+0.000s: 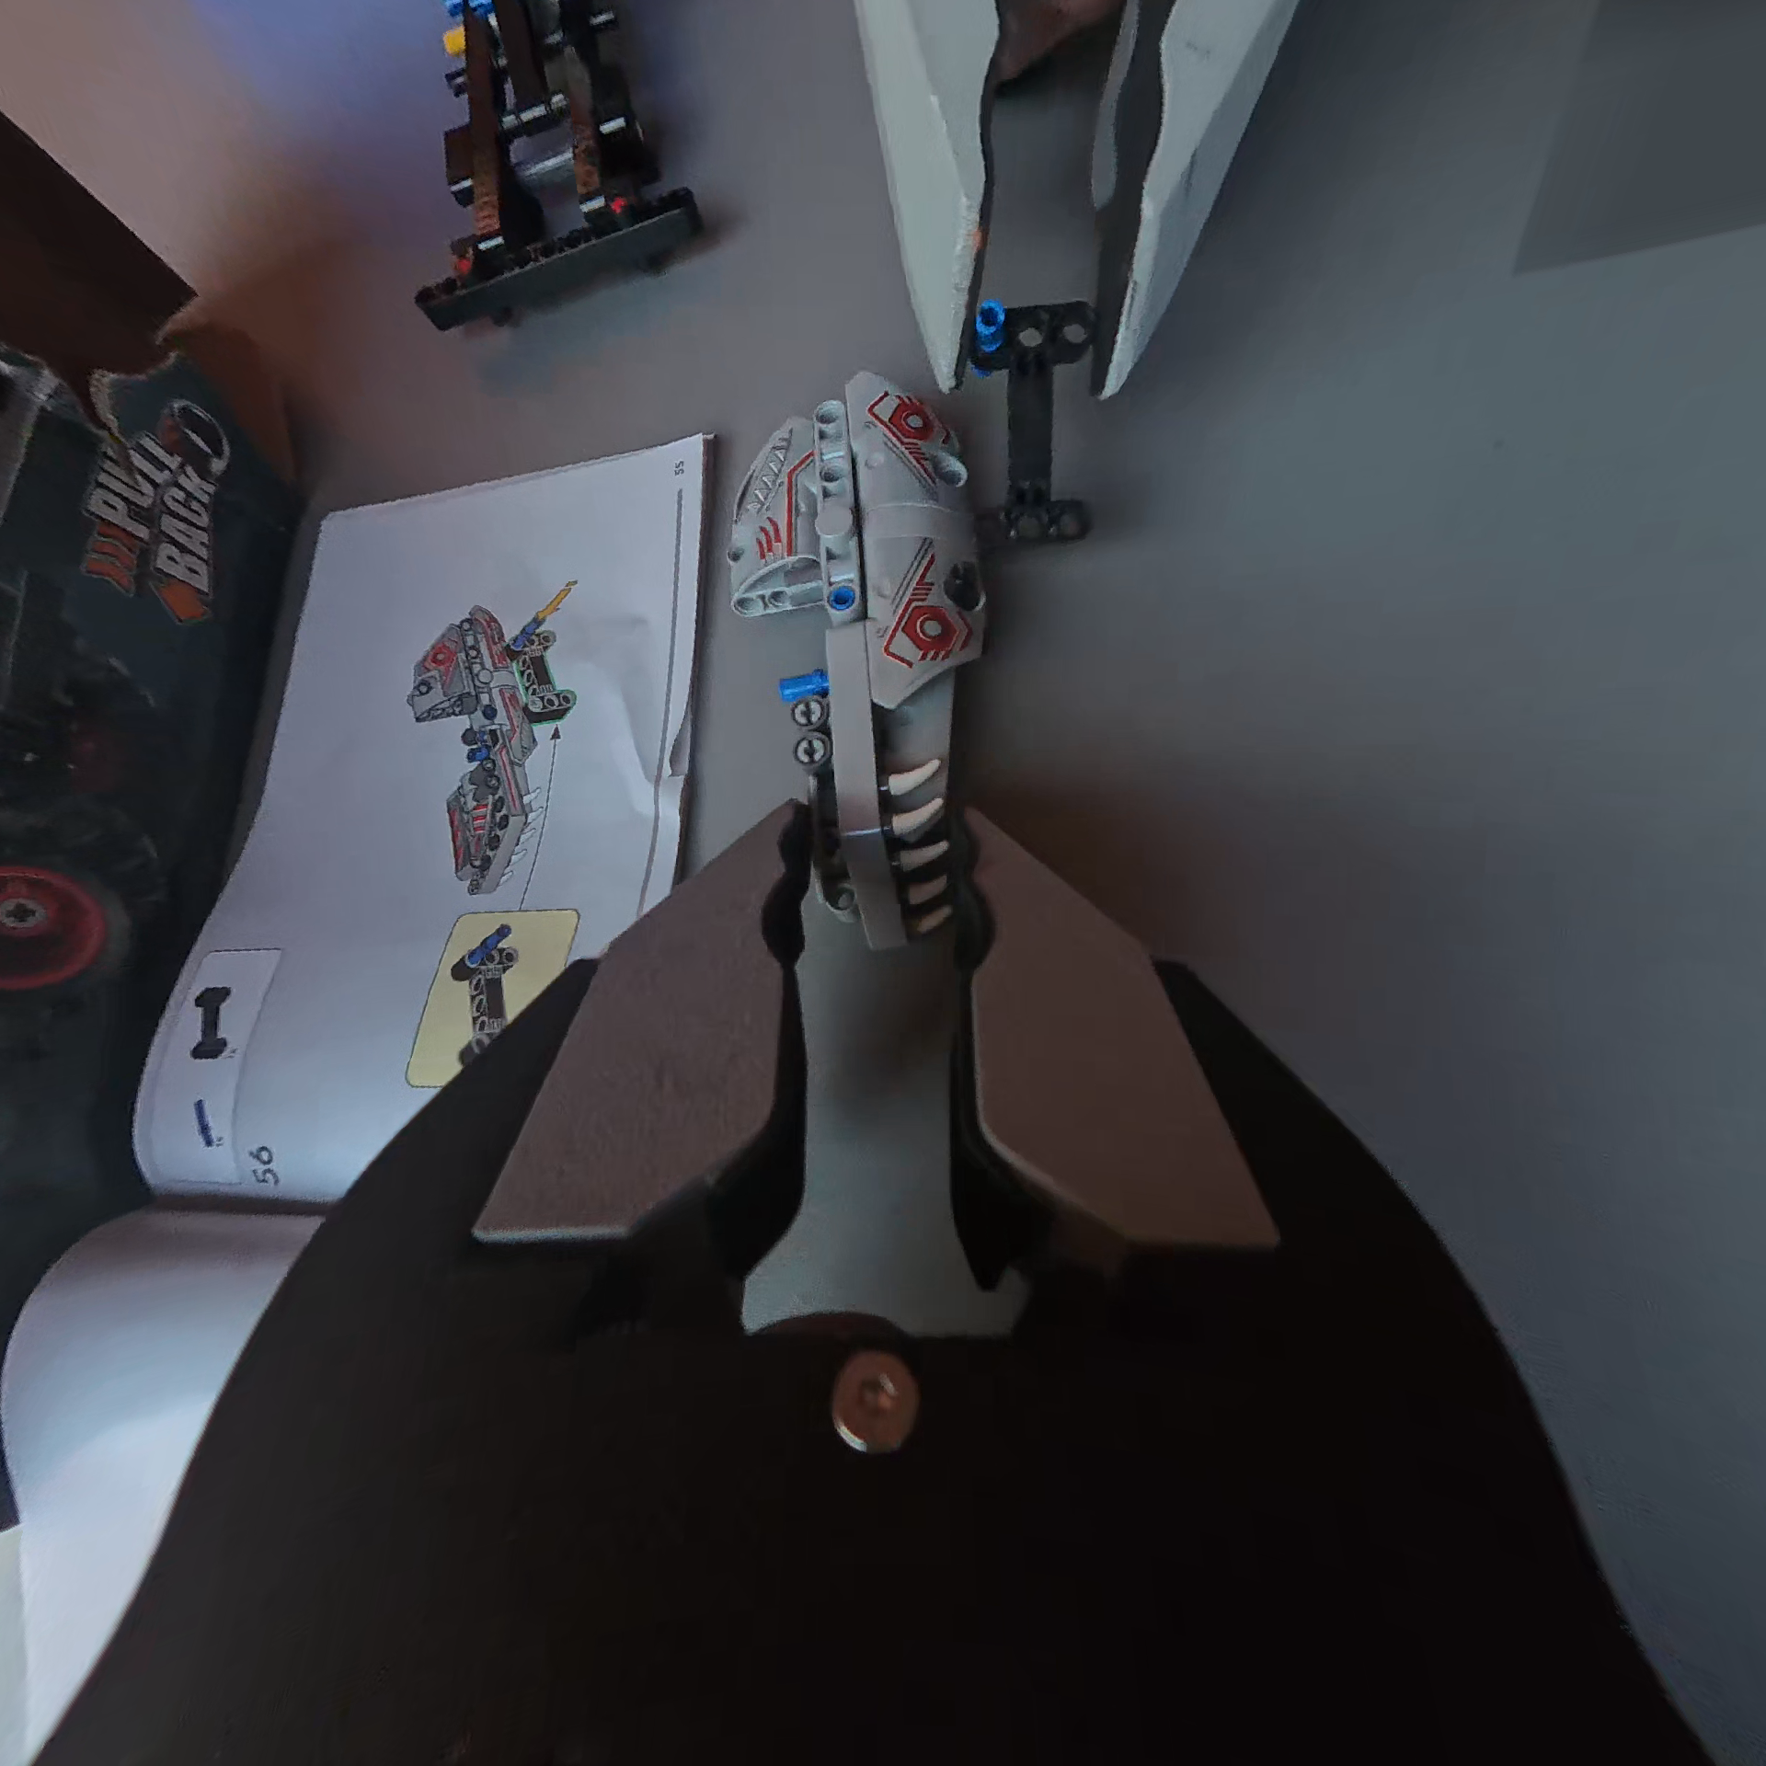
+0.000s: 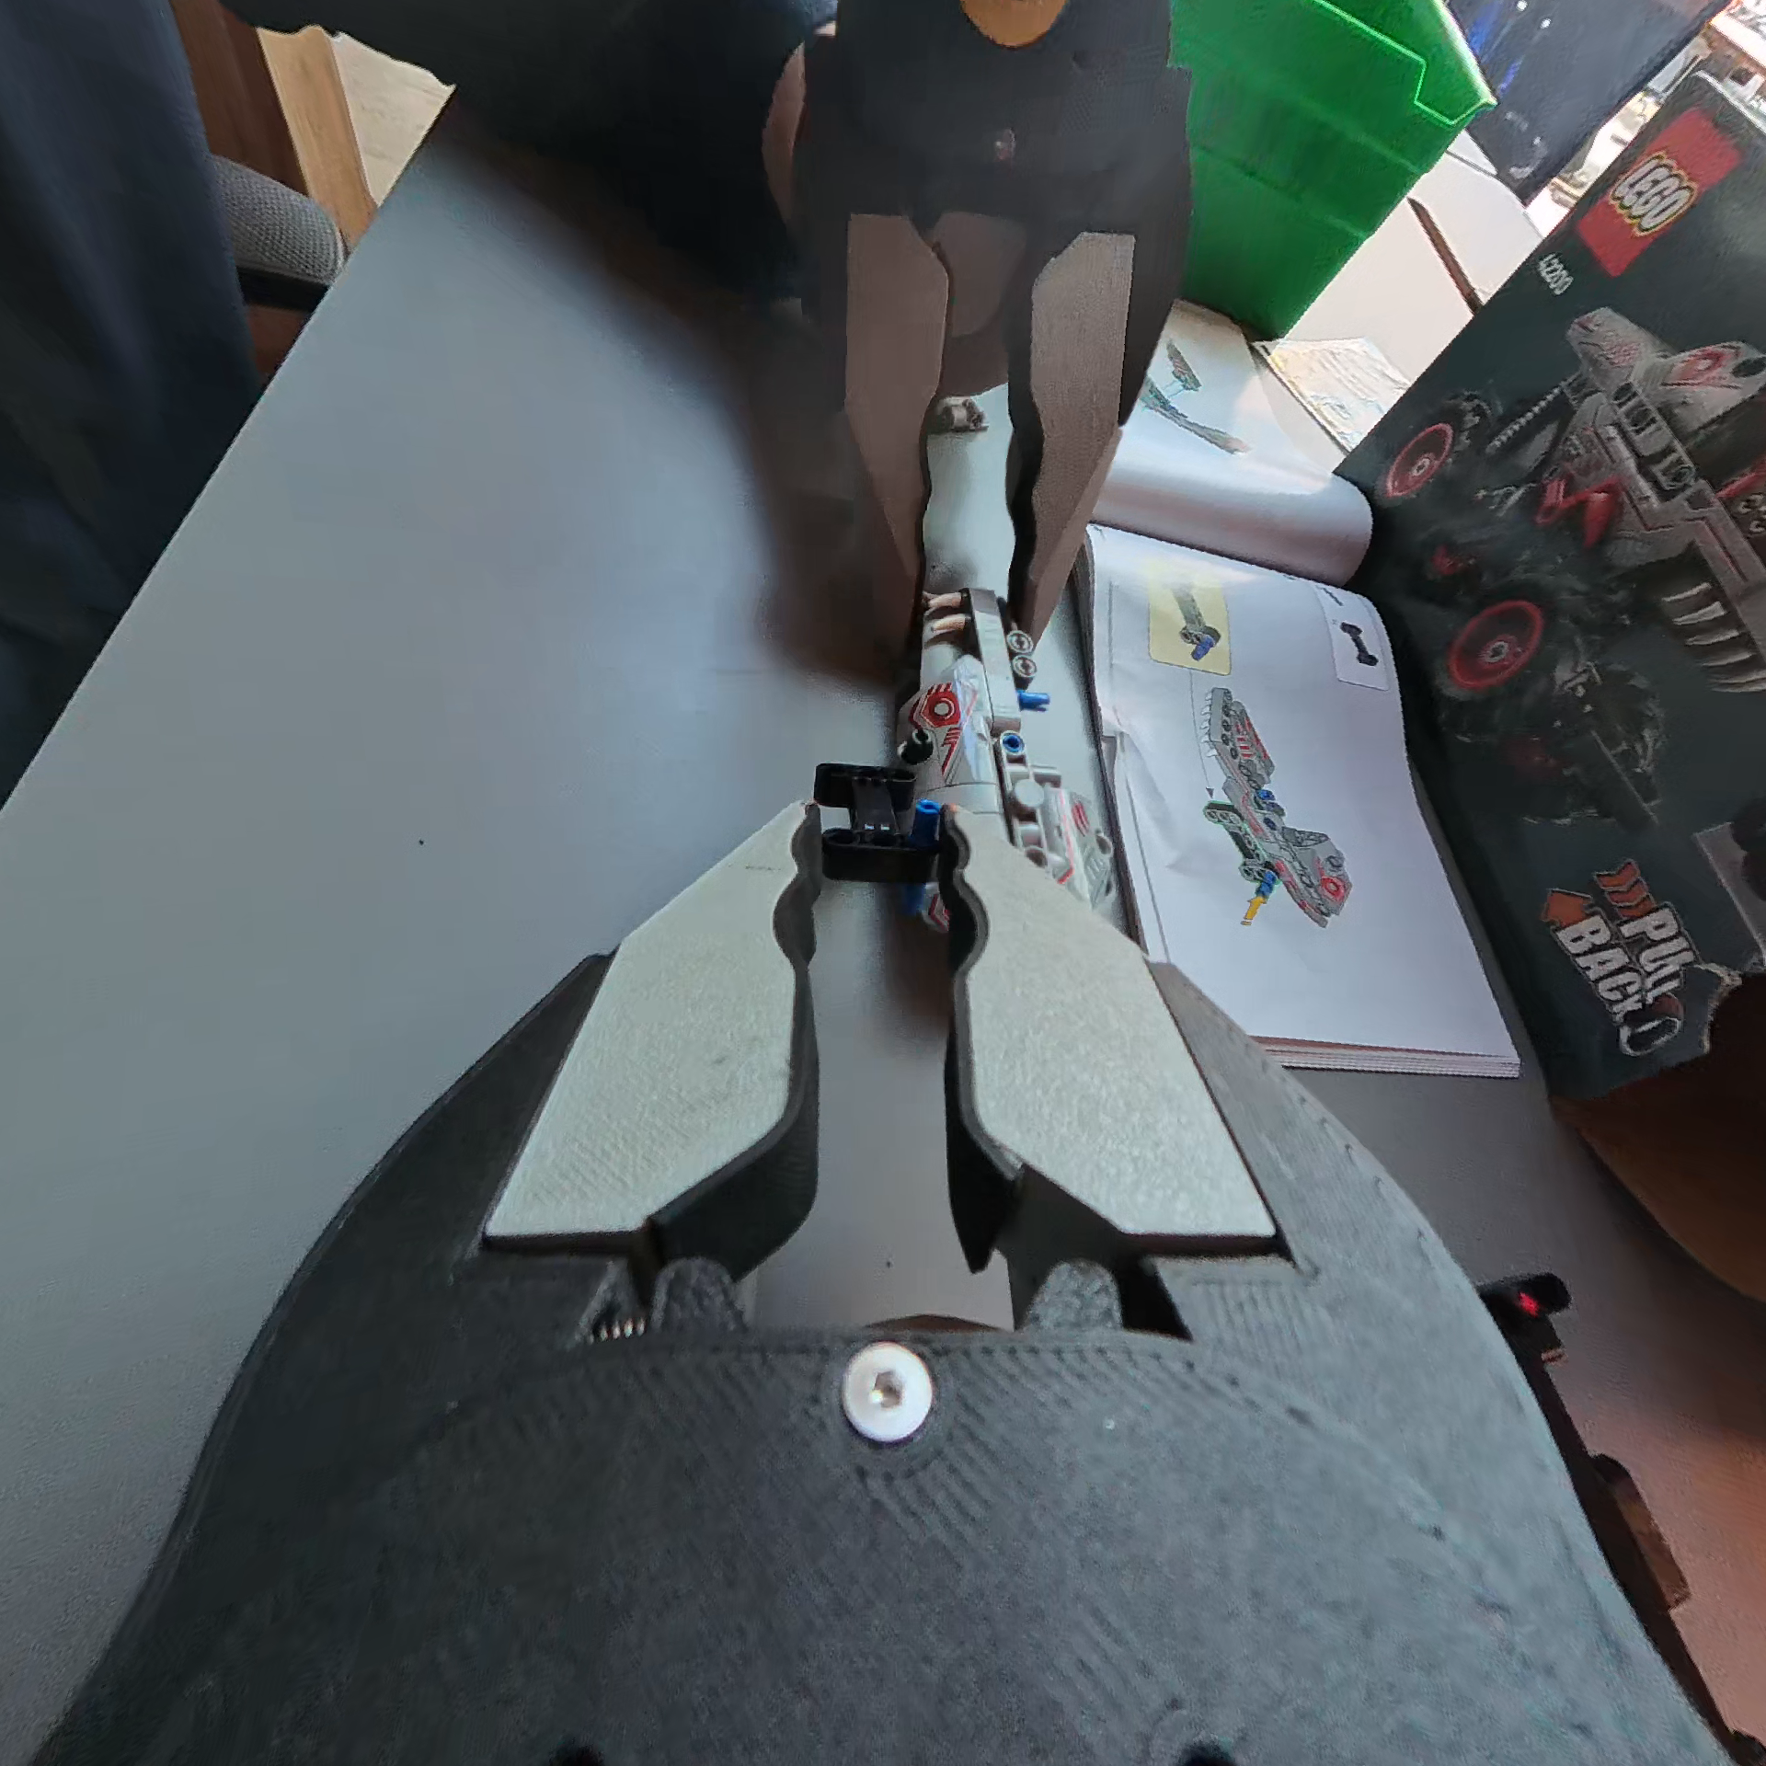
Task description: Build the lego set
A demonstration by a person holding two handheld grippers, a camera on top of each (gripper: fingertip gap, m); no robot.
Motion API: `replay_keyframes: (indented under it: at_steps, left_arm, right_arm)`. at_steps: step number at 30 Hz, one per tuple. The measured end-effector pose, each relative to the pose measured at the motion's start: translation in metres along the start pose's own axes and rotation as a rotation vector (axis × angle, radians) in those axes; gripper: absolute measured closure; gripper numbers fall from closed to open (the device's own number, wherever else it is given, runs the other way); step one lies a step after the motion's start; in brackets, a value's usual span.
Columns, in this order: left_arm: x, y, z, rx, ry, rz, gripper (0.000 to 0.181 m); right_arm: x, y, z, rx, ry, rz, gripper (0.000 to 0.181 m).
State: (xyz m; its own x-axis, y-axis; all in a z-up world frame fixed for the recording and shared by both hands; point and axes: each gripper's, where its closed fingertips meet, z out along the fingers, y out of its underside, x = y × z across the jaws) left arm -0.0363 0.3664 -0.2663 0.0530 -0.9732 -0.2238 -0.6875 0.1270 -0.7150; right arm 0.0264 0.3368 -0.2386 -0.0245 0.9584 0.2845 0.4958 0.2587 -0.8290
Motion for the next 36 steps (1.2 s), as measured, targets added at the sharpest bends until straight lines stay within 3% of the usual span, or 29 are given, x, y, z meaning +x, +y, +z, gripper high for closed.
replay_keyframes:
  at_steps: [1,11,36]
  left_arm:
    - [-0.0010,0.0010,-0.0010,-0.002,-0.022,0.017,0.155]
    - [-0.0072,0.0056,-0.0067,-0.023,-0.147,0.096,0.156]
    - [-0.0076,0.0055,-0.0062,-0.015,-0.149,0.084,0.156]
  right_arm:
    - [0.0001,-0.0002,-0.0001,0.001,-0.001,0.002,0.160]
    - [0.0020,0.0011,-0.0003,-0.002,-0.002,0.017,0.160]
    - [0.0032,0.0012,-0.0007,-0.001,0.002,0.021,0.160]
